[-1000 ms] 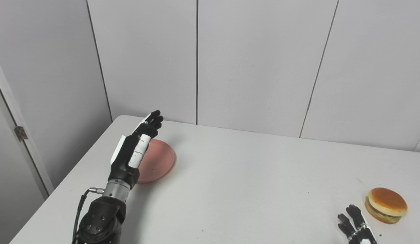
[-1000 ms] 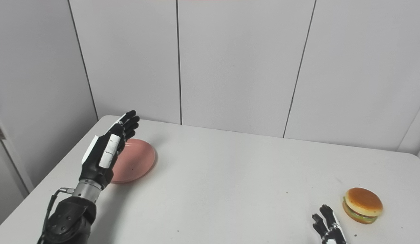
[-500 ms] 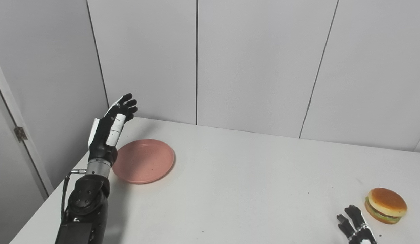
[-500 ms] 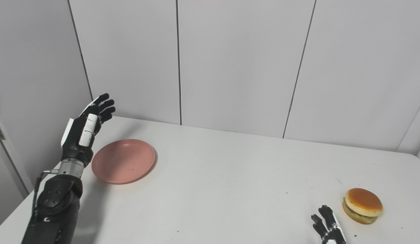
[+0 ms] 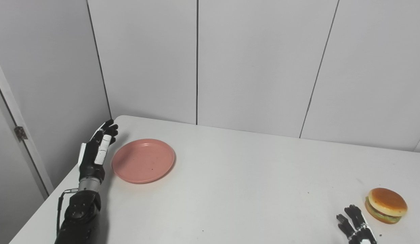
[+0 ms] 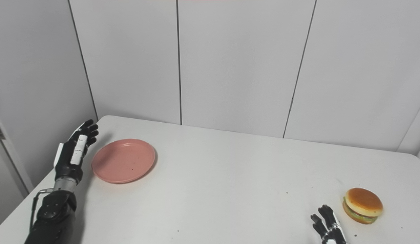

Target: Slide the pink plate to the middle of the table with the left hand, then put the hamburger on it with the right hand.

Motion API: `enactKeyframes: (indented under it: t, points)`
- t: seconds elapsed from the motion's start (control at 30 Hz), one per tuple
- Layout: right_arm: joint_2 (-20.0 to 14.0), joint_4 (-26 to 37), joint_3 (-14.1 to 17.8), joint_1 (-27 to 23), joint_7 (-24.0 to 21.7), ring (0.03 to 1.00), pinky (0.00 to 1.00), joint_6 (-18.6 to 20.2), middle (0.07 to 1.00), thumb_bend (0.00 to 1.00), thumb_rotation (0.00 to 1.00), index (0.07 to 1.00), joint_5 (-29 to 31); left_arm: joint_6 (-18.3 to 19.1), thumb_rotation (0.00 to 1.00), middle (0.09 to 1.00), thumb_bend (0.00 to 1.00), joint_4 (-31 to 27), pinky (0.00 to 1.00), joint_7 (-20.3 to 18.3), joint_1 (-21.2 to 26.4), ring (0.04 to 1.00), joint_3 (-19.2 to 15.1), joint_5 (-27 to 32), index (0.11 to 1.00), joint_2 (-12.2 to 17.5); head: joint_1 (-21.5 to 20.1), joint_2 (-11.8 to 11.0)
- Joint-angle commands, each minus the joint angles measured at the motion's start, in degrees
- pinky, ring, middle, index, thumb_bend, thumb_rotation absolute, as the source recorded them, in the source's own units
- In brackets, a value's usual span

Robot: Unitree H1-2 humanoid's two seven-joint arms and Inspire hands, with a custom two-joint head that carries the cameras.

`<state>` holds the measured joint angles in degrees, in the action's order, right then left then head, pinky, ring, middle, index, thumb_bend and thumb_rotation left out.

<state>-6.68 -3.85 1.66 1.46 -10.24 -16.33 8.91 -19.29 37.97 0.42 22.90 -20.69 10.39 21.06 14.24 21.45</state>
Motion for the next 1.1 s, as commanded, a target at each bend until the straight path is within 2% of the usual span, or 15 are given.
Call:
enactKeyframes:
  t: [0.0,0.17,0.3,0.53,0.67,0.73,0.9,1.07]
  points:
    - [-0.4,-6.0,-0.1,-1.6,0.3,0.898,0.93,3.4,0.939,0.76,0.93,0.942,-0.4,-3.8,0.84,0.892,0.92,1.2,0.92,-0.4,3.7,0.903,-0.5,1.0,0.866,2.2,0.0,0.0]
    - [-0.5,-5.9,-0.1,-1.6,0.3,0.893,0.93,3.4,0.933,0.77,0.93,0.938,-0.4,-5.8,0.86,0.908,0.85,6.7,0.92,-1.5,4.6,0.925,0.0,2.0,0.868,2.8,-0.2,0.4]
    - [-0.5,-5.6,-0.1,-1.4,0.4,0.894,0.91,3.4,0.929,0.76,0.93,0.936,-0.7,-7.1,0.85,0.909,0.85,10.0,0.93,-2.5,5.2,0.928,0.3,2.2,0.863,3.0,-0.2,0.5]
    - [-0.4,-5.4,-0.1,-1.3,0.4,0.900,0.92,3.6,0.932,0.74,0.94,0.937,-0.6,-6.3,0.84,0.909,0.89,9.3,0.96,-2.7,5.6,0.937,0.9,2.6,0.874,2.2,-0.2,0.7]
    - [-0.4,-5.6,-0.1,-1.5,0.5,0.895,0.92,3.5,0.933,0.75,0.94,0.935,-0.8,-5.5,0.85,0.915,0.90,7.9,0.95,-2.3,5.4,0.935,1.9,1.7,0.889,2.0,-0.4,0.7]
    - [-0.3,-5.7,-0.1,-1.5,0.6,0.896,0.92,3.5,0.934,0.76,0.93,0.933,-0.9,-5.3,0.85,0.920,0.95,7.3,0.93,-2.8,5.3,0.936,2.5,1.6,0.896,2.0,-0.5,0.7]
    - [-0.3,-5.3,-0.2,-1.3,0.8,0.897,0.92,3.8,0.934,0.76,0.94,0.934,-1.2,-4.2,0.82,0.916,0.97,6.3,0.92,-3.1,4.9,0.932,3.8,2.2,0.888,1.1,-0.5,0.8]
    - [-0.1,-5.1,-0.3,-1.2,0.8,0.898,0.91,3.9,0.934,0.76,0.95,0.932,-1.3,-1.5,0.84,0.922,0.92,4.1,0.90,-2.9,4.2,0.937,4.4,2.1,0.887,-0.1,-0.7,0.9]
